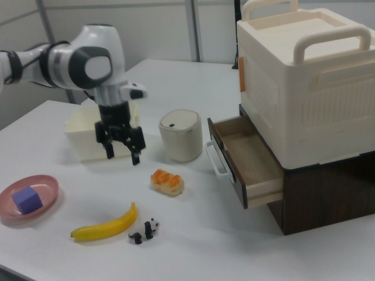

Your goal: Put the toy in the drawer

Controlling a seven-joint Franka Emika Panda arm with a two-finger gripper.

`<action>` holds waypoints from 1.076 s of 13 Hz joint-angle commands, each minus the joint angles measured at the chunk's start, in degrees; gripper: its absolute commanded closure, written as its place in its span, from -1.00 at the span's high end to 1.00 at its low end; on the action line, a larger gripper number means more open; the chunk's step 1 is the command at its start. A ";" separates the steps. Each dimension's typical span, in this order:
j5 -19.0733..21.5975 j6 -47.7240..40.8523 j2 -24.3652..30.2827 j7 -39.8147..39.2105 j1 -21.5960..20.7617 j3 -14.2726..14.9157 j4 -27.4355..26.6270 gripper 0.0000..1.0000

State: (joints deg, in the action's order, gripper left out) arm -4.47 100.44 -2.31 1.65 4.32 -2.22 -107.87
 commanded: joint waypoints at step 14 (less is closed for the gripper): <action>0.42 18.21 -4.62 9.78 13.96 0.37 -17.11 0.11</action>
State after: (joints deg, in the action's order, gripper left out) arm -4.46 115.55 -6.23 10.27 18.56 -1.79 -123.29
